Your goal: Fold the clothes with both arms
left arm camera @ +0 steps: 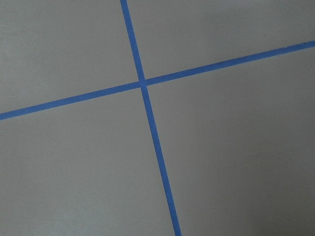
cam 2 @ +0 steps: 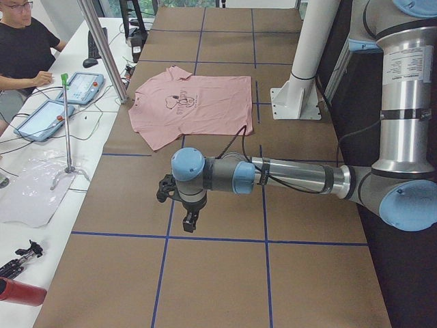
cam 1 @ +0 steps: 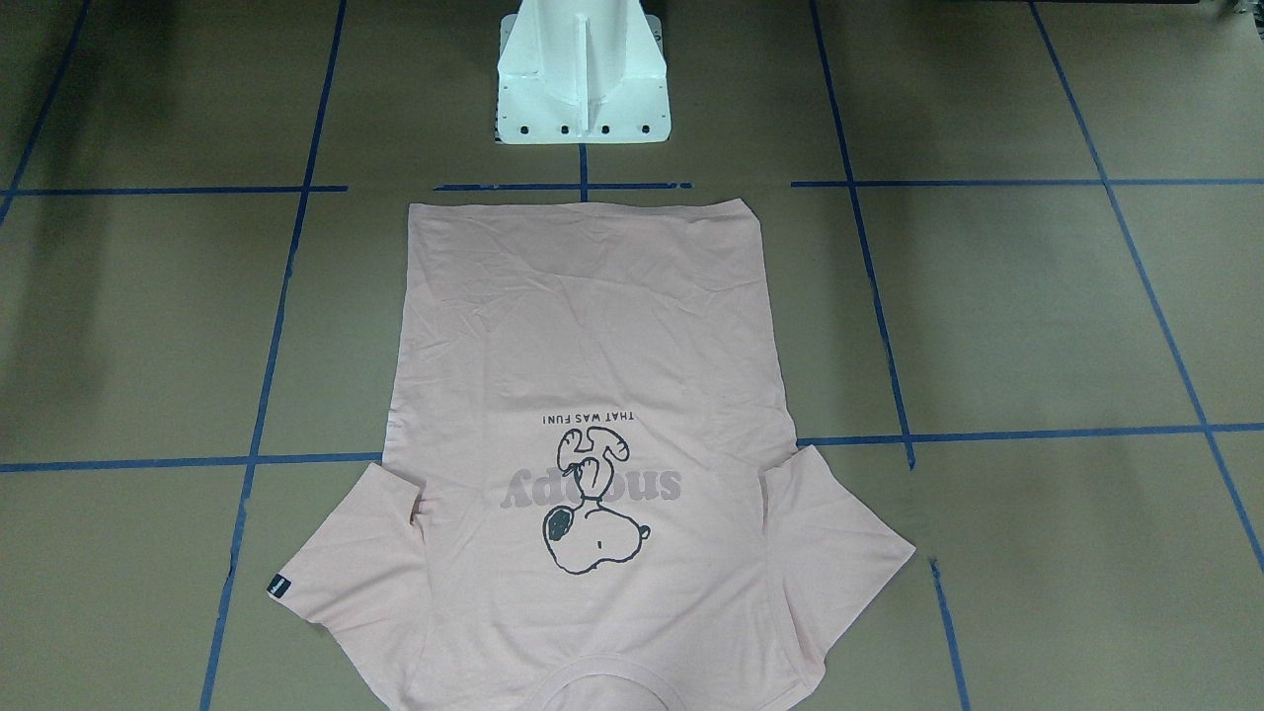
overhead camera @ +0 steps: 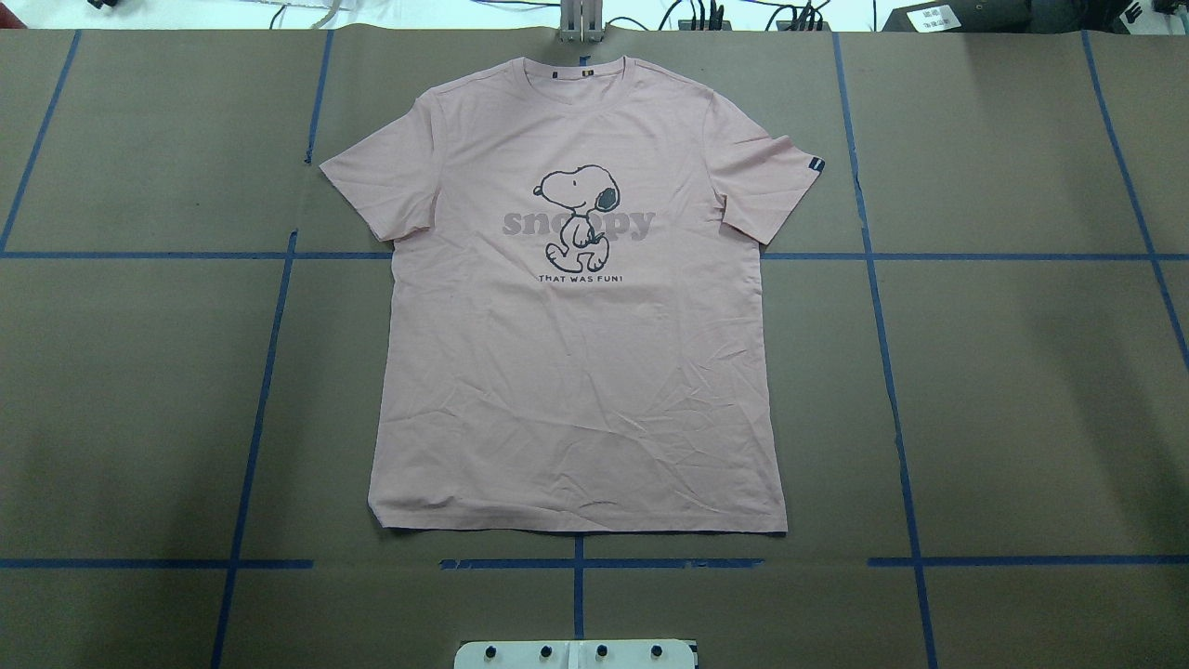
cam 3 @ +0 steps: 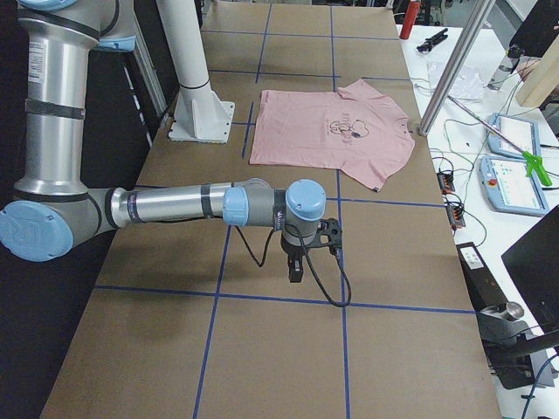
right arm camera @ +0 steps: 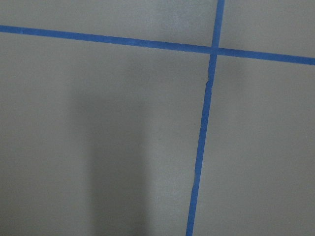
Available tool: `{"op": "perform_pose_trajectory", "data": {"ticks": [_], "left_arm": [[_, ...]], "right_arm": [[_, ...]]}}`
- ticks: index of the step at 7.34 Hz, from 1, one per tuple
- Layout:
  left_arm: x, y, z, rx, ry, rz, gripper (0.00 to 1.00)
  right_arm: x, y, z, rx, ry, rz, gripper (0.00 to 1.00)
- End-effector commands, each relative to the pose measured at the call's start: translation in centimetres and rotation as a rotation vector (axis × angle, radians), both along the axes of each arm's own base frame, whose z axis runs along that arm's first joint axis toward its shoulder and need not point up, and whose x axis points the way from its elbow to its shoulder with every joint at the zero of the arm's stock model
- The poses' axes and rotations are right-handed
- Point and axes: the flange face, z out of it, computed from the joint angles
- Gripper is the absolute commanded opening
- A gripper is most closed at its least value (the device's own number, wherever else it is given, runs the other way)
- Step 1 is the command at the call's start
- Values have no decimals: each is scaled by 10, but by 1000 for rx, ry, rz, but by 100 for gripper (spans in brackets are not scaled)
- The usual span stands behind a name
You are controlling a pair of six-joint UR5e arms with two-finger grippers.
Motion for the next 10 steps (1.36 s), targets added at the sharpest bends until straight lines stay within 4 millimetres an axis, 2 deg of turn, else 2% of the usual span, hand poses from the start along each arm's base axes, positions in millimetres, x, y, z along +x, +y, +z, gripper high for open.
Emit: {"op": "perform_pose_trajectory", "data": {"ticks": [1,6,8,9,10], "left_arm": [[0,2,1,-2,1,1,100],[1,-4,-7,9,8,-3,100],[6,-6,-11,4,83,3,100],[6,-6,-14,13,83,5,100],[7,-7,-18,22,83,8,100]], "right_arm": [[0,0,-7,12,-3,2,100],[-3,-1,-13,14,-26,3,100],[-11,-15,-26,110,-44,15,100],[-41,-44,-50,103,-65,52,100],[-79,-79,-78,84,-86,85,96]]}}
